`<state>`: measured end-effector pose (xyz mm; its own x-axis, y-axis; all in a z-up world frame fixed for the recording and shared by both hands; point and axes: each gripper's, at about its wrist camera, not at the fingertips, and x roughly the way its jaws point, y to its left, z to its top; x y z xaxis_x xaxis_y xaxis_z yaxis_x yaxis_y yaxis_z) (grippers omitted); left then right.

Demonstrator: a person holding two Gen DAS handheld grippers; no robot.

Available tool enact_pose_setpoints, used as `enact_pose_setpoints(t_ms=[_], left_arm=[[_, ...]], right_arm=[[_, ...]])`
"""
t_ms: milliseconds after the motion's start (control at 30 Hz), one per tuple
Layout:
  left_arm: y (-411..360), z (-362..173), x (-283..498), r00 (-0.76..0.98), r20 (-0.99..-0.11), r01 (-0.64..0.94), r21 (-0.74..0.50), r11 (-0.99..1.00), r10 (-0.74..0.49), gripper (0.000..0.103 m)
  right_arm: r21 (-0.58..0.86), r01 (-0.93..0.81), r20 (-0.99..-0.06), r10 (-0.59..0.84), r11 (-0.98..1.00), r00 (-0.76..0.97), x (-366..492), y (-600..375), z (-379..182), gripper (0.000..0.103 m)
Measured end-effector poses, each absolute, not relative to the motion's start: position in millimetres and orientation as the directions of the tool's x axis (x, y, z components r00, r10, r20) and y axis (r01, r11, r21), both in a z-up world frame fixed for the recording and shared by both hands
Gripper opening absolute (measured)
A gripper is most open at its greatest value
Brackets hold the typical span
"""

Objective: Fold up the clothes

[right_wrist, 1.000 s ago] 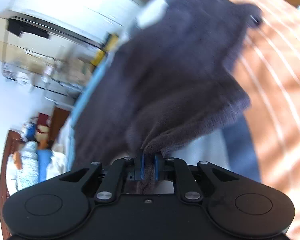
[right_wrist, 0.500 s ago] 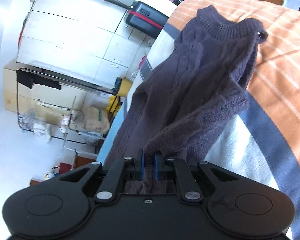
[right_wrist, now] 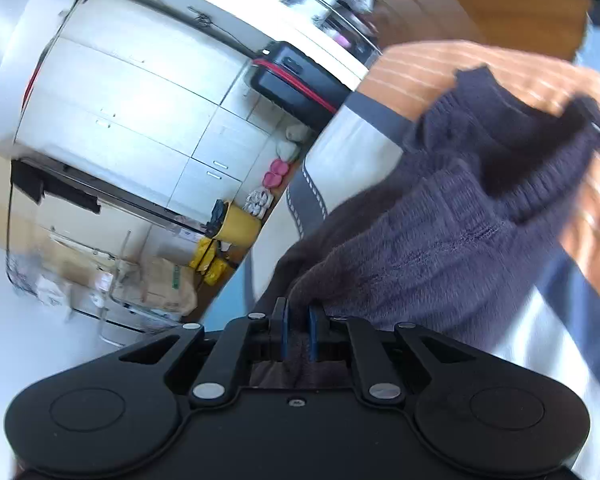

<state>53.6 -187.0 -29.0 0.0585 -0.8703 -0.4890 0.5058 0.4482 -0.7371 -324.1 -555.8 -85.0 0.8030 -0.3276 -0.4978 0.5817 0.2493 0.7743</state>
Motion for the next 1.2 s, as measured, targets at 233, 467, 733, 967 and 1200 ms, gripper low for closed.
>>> enact_pose_setpoints(t_ms=[233, 467, 733, 967, 1200], left_arm=[[-193, -37, 58, 0.071, -0.551, 0.519, -0.692, 0.503, -0.832, 0.035], [-208, -18, 28, 0.099, -0.598, 0.688, -0.537, 0.489, -0.796, 0.042], [-221, -4, -7, 0.313, -0.691, 0.774, -0.211, 0.597, -0.651, 0.043], [-223, 14, -34, 0.352, -0.617, 0.836, -0.13, 0.533, -0.703, 0.053], [-231, 25, -55, 0.201, -0.561, 0.896, -0.225, 0.382, -0.803, 0.063]], right_arm=[[0.836, 0.538, -0.499, -0.262, 0.104, 0.826, -355, -561, -118, 0.025], [0.845, 0.525, -0.516, -0.098, 0.105, 0.851, -338, -535, -122, 0.05], [0.766, 0.544, -0.628, 0.221, 0.341, 0.746, -260, -479, -127, 0.053], [0.723, 0.39, -0.6, 0.24, 0.57, 0.763, -221, -454, -104, 0.013], [0.762, 0.27, -0.444, 0.17, 0.589, 0.88, -230, -461, -85, 0.013]])
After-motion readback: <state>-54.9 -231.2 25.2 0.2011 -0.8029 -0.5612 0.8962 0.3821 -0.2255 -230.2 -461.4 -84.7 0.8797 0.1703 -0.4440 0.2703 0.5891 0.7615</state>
